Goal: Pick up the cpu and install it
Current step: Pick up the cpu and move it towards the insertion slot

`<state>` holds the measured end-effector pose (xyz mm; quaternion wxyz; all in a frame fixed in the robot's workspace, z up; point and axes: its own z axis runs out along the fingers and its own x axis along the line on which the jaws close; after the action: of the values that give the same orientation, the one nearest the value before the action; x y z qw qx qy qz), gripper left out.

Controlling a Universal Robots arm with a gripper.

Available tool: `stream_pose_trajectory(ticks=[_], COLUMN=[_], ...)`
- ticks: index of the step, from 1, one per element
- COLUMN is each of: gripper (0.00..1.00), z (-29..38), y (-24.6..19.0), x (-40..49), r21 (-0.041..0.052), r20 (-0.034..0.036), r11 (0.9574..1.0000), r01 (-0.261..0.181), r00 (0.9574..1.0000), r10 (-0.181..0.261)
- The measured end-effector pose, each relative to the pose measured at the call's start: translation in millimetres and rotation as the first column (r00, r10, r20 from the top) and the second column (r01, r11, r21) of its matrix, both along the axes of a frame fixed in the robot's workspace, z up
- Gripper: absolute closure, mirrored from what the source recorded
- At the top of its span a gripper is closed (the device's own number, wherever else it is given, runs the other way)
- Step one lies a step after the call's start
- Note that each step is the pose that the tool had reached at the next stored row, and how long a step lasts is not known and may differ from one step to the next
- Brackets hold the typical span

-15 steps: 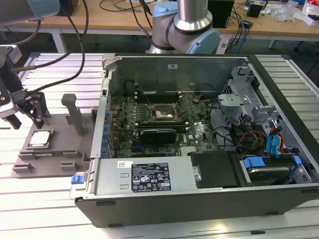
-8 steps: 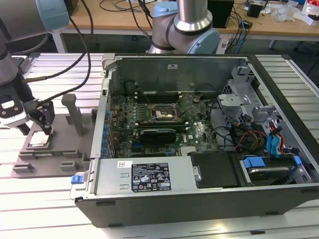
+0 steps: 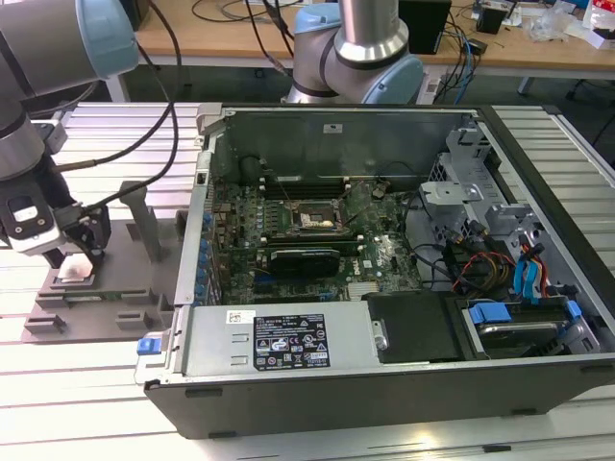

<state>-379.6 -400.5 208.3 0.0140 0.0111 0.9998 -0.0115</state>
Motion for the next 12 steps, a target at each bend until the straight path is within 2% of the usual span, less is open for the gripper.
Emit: stream_pose_trajectory(ticks=[2,4,7,9,11,12], gripper=[0.40,0.40,0.40,0.40,0.40,0.40], z=[-2.7,-8.1,-9.0,-9.3,-9.6,-9.9], y=[0.0,0.1,0.6,1.3,1.4,1.3], x=[0.5,-0.7,-2.9,-3.4,-7.0,-11.7], r21=[0.0000,0.0000,0.0013,0.0029,0.0152,0.0321], r20=[0.0000,-0.0001,0.0001,0.0000,0.0006,0.0015], r11=[1.0000,1.0000,0.9998,0.9991,0.9988,0.9984], r01=[-0.003,-0.009,-0.019,-0.043,-0.046,-0.047], r00=[1.0000,1.0000,0.9998,0.9991,0.9989,0.9989], r10=[0.003,0.009,0.019,0.043,0.046,0.047])
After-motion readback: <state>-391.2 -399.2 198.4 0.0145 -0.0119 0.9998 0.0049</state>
